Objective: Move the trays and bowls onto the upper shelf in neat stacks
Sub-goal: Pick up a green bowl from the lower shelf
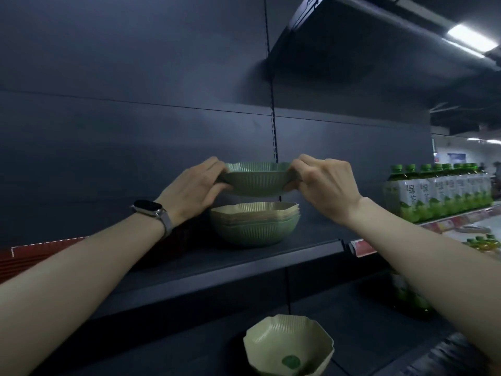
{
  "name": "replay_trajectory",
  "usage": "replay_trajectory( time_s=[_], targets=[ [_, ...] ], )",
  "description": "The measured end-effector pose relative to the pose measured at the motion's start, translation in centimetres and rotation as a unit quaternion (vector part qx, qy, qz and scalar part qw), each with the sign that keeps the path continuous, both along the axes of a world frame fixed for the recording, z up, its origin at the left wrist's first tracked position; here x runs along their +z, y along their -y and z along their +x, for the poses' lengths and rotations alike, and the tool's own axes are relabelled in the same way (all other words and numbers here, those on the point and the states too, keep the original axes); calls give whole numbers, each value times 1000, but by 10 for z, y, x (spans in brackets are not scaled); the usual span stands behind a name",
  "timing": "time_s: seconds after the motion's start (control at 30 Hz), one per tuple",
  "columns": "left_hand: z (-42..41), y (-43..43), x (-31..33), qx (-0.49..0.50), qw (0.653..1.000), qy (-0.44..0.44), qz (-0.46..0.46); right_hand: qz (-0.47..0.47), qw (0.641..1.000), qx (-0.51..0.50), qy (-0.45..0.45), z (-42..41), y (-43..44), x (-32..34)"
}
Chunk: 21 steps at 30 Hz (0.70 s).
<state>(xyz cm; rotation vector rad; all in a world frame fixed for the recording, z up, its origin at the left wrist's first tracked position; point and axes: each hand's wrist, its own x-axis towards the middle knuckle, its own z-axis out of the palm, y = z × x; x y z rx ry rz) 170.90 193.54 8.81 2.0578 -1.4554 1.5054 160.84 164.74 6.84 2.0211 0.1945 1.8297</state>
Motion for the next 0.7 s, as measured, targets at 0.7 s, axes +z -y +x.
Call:
replay_trajectory(
  time_s=[0.7],
  targets=[
    [34, 8, 3, 35, 989, -141, -8, 168, 963, 48, -204, 21, -8, 5]
  ],
)
